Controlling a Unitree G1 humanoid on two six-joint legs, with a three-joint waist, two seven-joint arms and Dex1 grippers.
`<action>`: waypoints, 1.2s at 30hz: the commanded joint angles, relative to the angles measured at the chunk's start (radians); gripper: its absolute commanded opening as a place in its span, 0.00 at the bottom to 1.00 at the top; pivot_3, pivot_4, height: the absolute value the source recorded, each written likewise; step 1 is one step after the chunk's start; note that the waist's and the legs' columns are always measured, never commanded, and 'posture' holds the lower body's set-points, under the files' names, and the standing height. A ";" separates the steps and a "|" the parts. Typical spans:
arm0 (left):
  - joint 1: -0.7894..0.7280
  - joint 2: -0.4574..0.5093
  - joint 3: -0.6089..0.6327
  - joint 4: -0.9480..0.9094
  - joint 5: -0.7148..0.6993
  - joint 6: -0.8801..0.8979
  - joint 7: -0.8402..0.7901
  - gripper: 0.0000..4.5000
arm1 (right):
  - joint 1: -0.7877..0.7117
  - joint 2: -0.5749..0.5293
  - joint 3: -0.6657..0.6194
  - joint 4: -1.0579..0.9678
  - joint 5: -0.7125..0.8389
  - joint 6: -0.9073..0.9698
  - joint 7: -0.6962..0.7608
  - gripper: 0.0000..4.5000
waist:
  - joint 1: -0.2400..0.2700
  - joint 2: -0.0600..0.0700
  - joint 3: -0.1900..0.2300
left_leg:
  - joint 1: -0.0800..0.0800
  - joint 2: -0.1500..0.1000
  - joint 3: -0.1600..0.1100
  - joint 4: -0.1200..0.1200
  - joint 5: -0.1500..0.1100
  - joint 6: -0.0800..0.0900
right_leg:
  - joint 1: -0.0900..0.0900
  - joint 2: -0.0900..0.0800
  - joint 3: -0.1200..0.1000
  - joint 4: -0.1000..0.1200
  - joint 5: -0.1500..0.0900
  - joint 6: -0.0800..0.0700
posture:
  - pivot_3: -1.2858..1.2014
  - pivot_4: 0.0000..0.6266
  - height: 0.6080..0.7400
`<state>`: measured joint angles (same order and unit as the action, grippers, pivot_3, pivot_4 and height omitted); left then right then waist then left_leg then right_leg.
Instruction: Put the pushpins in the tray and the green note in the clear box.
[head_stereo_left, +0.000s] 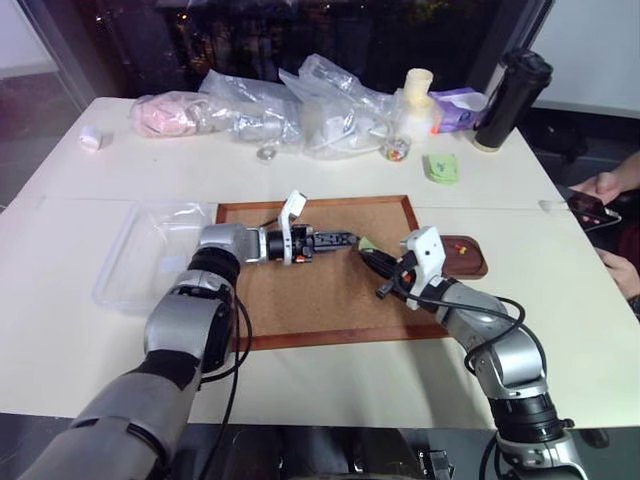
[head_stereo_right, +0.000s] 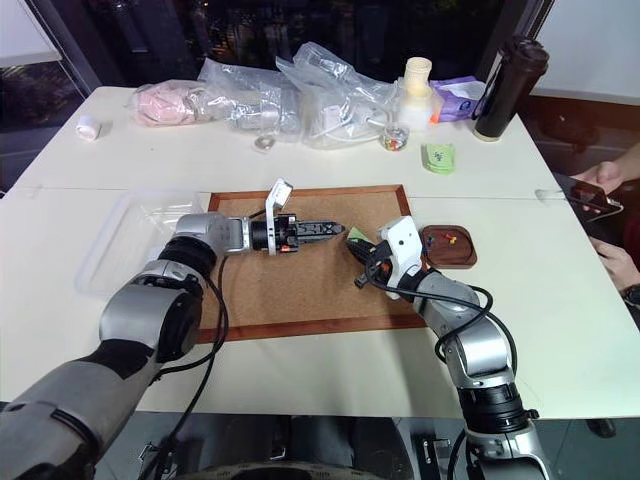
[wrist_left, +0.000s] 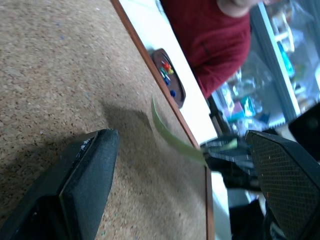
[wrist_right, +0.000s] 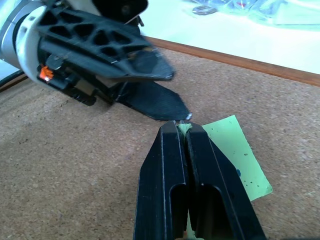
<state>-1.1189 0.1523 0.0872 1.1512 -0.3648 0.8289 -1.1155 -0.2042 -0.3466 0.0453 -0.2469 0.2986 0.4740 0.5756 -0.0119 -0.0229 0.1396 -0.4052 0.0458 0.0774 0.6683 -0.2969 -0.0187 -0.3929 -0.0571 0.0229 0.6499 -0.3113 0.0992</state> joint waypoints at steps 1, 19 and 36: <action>-0.033 -0.030 0.043 0.048 -0.003 0.029 0.082 1.00 | 0.001 -0.012 0.009 -0.063 0.001 -0.018 0.006 0.01 | 0.002 0.000 0.000 | 0.000 0.000 0.000 0.000 0.000 0.000 | 0.000 0.000 0.000 0.000 0.000 0.000 | 0.52 0.24 1.00; -0.059 -0.107 0.015 0.065 0.079 0.088 0.076 0.40 | -0.009 -0.019 0.039 -0.074 -0.046 -0.061 0.002 0.00 | -0.001 0.000 0.000 | -0.001 -0.002 0.000 0.000 0.003 -0.005 | 0.000 -0.001 0.000 0.000 0.000 0.000 | 0.52 0.24 1.00; -0.069 -0.098 0.122 0.063 0.031 0.078 0.136 0.02 | 0.008 -0.046 0.063 -0.100 -0.078 -0.090 0.018 0.00 | -0.001 0.000 0.000 | 0.000 -0.002 0.000 0.000 0.004 -0.006 | 0.000 -0.001 0.000 0.000 0.000 0.000 | 0.52 0.24 1.00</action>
<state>-1.1844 0.0486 0.1924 1.2163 -0.3169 0.9117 -0.9783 -0.1916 -0.3818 0.1101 -0.2870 0.2200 0.4082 0.5894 -0.0129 -0.0232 0.1393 -0.4053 0.0439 0.0775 0.6684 -0.2933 -0.0251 -0.3930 -0.0581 0.0227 0.6497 -0.3111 0.0996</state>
